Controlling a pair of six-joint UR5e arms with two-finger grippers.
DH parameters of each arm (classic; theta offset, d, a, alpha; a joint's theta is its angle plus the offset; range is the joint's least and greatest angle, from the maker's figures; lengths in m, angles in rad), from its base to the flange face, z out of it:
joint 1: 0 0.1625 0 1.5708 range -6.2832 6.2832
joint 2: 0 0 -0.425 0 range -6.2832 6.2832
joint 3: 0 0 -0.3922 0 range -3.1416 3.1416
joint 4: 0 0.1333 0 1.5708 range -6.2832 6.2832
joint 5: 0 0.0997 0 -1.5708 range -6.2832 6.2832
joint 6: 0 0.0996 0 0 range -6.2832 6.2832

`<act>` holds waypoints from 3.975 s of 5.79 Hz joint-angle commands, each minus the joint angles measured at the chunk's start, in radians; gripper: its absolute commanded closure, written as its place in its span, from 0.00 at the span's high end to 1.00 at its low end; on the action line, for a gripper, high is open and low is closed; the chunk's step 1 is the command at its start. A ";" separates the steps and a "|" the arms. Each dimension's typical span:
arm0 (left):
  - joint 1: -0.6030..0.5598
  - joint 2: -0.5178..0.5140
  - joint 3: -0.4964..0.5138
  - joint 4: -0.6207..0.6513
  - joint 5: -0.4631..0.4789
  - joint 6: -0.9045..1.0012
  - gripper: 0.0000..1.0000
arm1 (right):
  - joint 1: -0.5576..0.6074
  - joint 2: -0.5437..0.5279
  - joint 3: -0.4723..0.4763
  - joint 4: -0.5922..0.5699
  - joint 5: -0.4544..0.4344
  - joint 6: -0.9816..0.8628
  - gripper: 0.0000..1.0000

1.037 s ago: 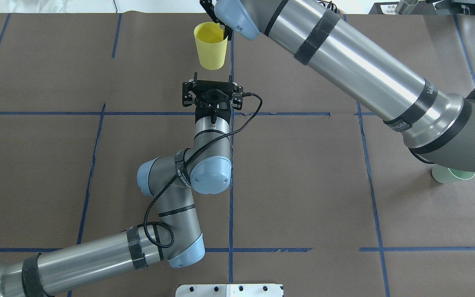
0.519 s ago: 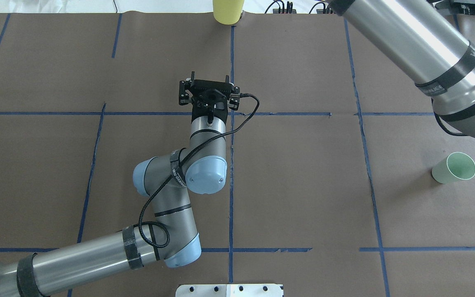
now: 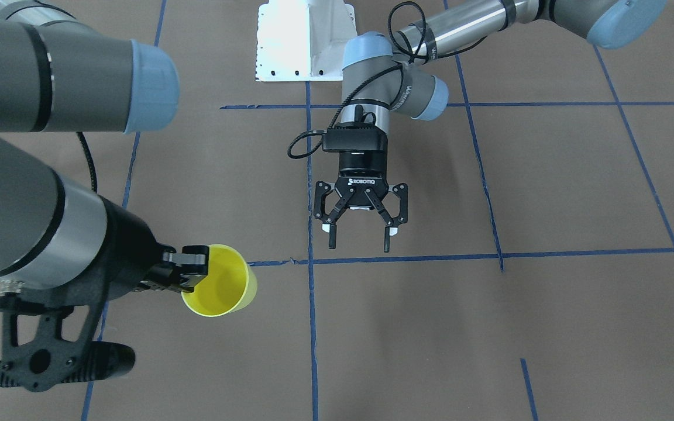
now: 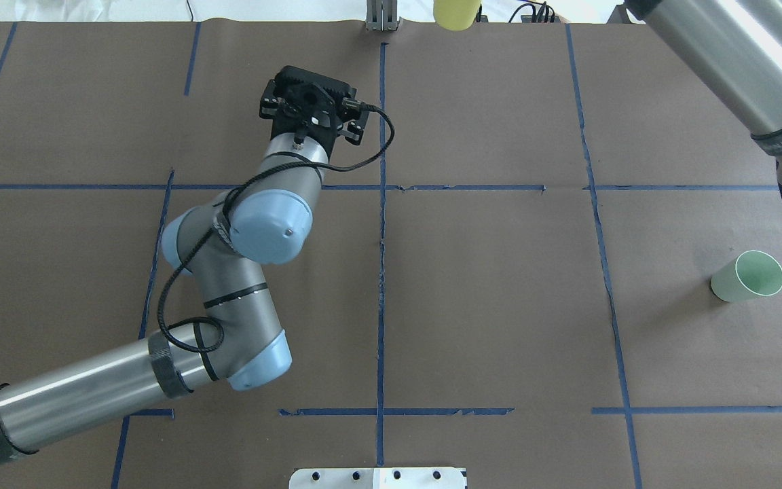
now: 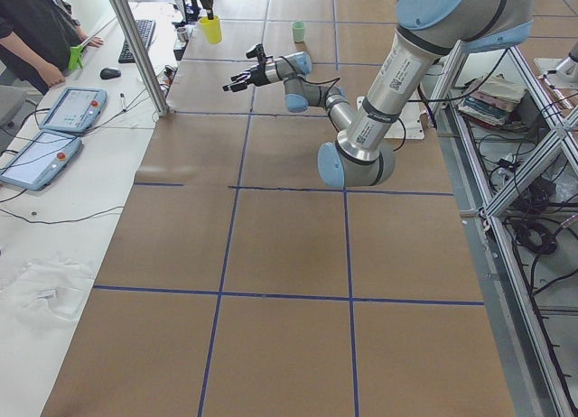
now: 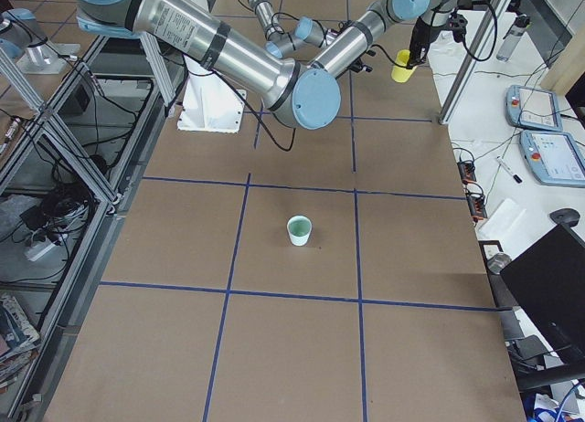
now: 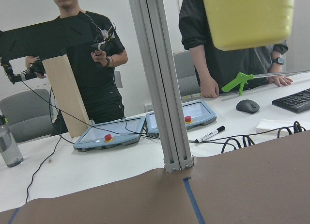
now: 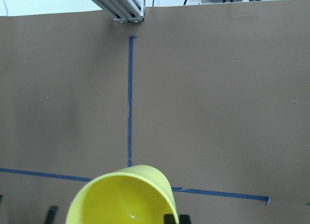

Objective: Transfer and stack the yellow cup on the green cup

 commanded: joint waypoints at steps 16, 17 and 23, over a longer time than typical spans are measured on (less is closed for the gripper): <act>-0.573 0.203 -0.206 0.636 -1.253 0.000 1.00 | 0.077 -1.263 0.712 0.418 -0.093 -0.376 0.00; -0.572 0.203 -0.206 0.636 -1.253 0.000 1.00 | 0.077 -1.271 0.710 0.418 -0.107 -0.376 0.00; -0.572 0.203 -0.206 0.636 -1.253 0.005 1.00 | 0.074 -1.262 0.709 0.424 -0.108 -0.376 1.00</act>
